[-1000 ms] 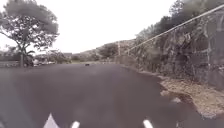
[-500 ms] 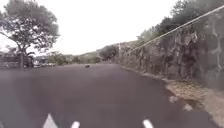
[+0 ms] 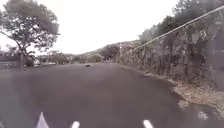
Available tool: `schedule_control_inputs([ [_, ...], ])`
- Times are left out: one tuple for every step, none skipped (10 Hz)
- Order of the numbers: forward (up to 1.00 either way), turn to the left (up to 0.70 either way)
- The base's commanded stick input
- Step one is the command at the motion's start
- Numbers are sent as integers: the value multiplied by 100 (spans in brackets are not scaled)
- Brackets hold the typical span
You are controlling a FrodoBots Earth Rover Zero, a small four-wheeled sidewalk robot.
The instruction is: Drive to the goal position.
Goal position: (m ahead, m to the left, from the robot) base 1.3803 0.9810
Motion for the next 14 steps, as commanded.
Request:
schedule_control_inputs([
  [50,0],
  [50,0],
  [50,0],
  [50,0],
  [50,0],
  [50,0],
  [50,0],
  [50,0],
  [50,0],
  [50,0],
  [50,0],
  [50,0],
  [50,0],
  [50,0],
])
